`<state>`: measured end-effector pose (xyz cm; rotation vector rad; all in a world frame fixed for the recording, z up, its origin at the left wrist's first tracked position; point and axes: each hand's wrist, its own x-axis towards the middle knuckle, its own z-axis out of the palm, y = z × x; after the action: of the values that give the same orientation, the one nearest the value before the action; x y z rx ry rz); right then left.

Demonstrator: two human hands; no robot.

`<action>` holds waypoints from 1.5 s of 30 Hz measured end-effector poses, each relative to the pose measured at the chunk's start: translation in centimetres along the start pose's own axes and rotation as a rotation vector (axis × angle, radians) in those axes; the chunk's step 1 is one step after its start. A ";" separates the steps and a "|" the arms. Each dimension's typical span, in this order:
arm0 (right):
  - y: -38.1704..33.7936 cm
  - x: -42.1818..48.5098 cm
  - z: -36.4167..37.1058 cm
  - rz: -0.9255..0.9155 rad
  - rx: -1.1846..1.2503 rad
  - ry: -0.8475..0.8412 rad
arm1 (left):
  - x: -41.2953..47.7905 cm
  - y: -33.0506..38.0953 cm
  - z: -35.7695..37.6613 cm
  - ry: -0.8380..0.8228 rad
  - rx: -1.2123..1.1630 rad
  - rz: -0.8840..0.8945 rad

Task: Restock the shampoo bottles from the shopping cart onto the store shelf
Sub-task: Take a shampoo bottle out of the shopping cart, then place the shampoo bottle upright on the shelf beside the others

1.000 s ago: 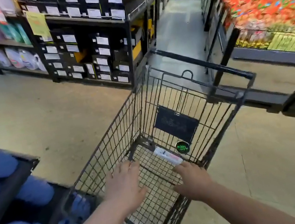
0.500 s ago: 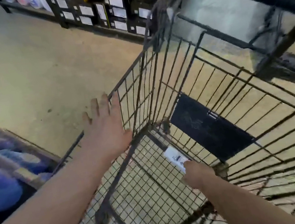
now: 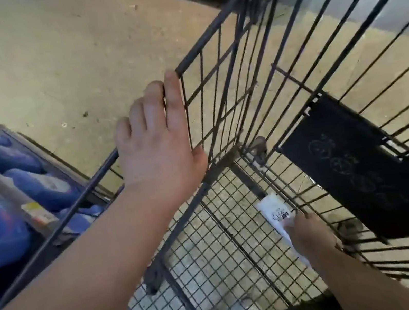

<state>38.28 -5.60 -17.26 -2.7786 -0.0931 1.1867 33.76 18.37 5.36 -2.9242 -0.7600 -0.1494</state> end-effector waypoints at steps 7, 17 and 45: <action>-1.7 -0.1 1.8 0.038 0.127 -0.073 | -0.3 -0.4 0.3 0.016 0.013 0.026; -3.7 -3.0 -0.1 -0.112 0.301 -0.068 | -0.2 -0.3 -0.7 -0.125 0.004 0.022; -17.2 -41.2 -22.5 -1.046 0.618 -0.035 | -20.2 -13.0 -24.3 -0.187 -0.388 -0.460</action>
<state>25.93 5.29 29.98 -1.7229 -0.8756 0.7631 8.27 16.66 27.98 -3.0812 -1.5914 -0.0670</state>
